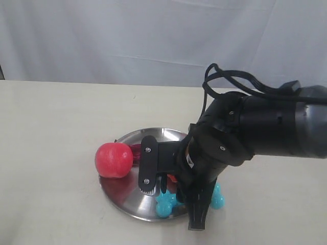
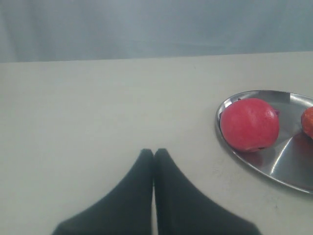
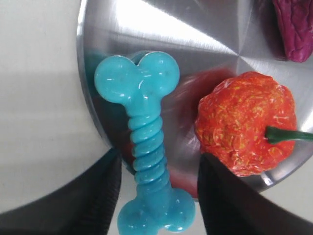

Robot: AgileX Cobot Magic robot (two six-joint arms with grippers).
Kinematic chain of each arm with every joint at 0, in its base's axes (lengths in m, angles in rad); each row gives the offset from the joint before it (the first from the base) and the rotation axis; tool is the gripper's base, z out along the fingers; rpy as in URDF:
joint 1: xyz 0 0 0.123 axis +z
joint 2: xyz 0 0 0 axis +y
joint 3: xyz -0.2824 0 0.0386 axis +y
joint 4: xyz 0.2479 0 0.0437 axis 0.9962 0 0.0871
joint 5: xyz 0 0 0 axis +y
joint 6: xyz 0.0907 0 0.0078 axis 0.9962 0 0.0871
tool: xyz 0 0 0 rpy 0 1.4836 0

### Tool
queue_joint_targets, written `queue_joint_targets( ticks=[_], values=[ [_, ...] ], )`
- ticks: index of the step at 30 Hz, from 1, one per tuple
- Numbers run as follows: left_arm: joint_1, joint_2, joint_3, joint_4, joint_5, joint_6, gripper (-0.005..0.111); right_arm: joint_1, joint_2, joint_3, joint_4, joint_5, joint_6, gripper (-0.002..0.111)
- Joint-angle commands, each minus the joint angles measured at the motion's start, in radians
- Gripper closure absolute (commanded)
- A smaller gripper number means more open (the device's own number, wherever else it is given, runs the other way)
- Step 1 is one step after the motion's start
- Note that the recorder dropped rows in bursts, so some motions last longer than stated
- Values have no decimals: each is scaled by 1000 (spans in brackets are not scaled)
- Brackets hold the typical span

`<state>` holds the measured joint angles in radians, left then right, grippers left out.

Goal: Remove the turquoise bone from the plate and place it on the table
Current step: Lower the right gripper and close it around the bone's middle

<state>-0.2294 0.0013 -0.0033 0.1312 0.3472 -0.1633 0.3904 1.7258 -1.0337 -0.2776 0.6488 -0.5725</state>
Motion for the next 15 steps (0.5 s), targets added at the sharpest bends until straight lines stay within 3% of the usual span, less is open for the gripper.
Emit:
queue_joint_targets(
  ticks=[1, 15],
  values=[
    [-3, -1, 3, 0, -1, -2, 107, -9, 4, -6, 3, -8, 6, 60],
    [-3, -1, 3, 0, -1, -2, 107, -15, 96, -6, -10, -65, 10, 60]
  ],
)
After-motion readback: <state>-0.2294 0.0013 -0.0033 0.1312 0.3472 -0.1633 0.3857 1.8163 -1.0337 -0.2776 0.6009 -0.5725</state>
